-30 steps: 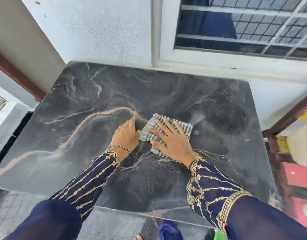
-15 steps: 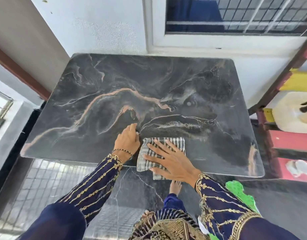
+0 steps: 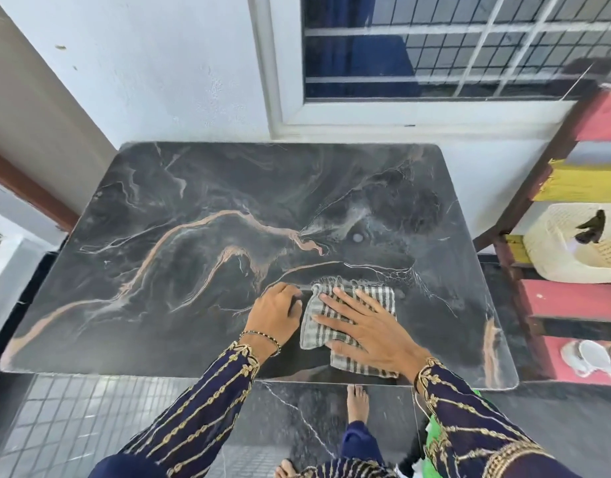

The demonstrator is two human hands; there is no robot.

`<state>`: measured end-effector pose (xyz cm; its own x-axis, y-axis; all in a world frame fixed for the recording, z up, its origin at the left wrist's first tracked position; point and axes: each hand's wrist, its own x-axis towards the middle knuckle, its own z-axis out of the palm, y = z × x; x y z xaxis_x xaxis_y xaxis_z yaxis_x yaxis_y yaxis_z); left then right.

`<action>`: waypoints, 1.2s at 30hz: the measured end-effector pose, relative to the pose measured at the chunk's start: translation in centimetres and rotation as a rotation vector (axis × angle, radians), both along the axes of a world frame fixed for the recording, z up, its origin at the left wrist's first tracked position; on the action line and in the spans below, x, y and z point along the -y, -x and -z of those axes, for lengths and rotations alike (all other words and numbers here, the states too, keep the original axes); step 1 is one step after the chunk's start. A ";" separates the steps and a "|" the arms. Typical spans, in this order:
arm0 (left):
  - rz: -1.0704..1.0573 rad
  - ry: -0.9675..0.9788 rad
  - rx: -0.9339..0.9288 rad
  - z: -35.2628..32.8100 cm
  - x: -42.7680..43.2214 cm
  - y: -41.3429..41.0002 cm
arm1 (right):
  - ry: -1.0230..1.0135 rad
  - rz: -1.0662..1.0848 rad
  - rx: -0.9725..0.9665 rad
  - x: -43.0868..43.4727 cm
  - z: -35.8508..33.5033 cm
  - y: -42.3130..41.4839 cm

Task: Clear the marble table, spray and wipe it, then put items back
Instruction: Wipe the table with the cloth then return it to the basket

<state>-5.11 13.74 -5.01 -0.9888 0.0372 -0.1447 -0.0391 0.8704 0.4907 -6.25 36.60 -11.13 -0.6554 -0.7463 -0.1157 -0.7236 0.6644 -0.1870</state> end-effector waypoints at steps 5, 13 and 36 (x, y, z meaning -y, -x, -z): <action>0.012 -0.043 0.008 0.7 -2.0 4.0 | 0.030 0.050 -0.004 -0.5 0.3 6.6; -0.032 0.041 0.011 1.7 -4.5 14.2 | 0.068 0.079 0.110 -1.0 0.7 18.9; -0.145 0.346 0.656 -0.5 -7.2 28.5 | 0.048 0.225 0.122 2.7 0.7 42.0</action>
